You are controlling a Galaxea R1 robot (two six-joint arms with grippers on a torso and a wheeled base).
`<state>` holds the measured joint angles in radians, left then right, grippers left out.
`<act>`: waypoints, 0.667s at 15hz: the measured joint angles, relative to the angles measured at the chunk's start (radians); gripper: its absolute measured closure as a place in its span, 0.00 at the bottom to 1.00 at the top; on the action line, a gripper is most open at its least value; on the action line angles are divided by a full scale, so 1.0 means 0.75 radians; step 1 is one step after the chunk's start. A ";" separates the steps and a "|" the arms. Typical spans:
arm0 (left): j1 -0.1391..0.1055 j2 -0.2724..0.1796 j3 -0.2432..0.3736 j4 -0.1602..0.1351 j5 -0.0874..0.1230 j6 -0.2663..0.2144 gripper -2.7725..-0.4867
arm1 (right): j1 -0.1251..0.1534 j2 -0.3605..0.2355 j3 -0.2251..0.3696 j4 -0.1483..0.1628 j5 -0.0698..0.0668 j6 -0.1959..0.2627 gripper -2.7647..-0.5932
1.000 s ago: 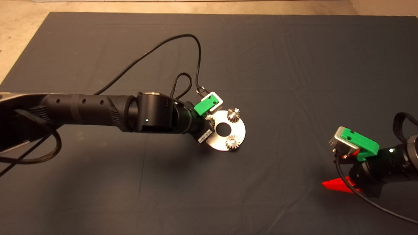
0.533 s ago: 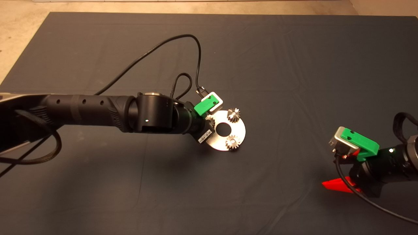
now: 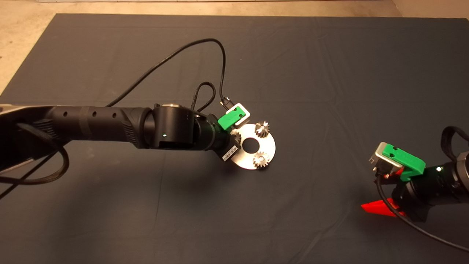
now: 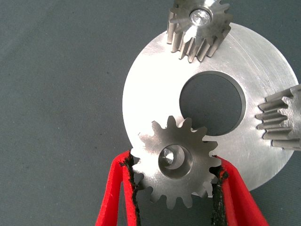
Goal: Install three planetary gears onto the carrier pins
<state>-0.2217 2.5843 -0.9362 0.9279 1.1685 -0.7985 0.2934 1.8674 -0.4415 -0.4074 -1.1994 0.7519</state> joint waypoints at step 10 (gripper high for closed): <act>-0.001 -0.001 -0.010 0.000 -0.013 0.020 0.95 | 0.000 -0.001 0.000 0.000 0.000 0.000 0.32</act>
<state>-0.2228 2.5838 -0.9438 0.9279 1.1587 -0.7836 0.2934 1.8670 -0.4415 -0.4074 -1.1994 0.7519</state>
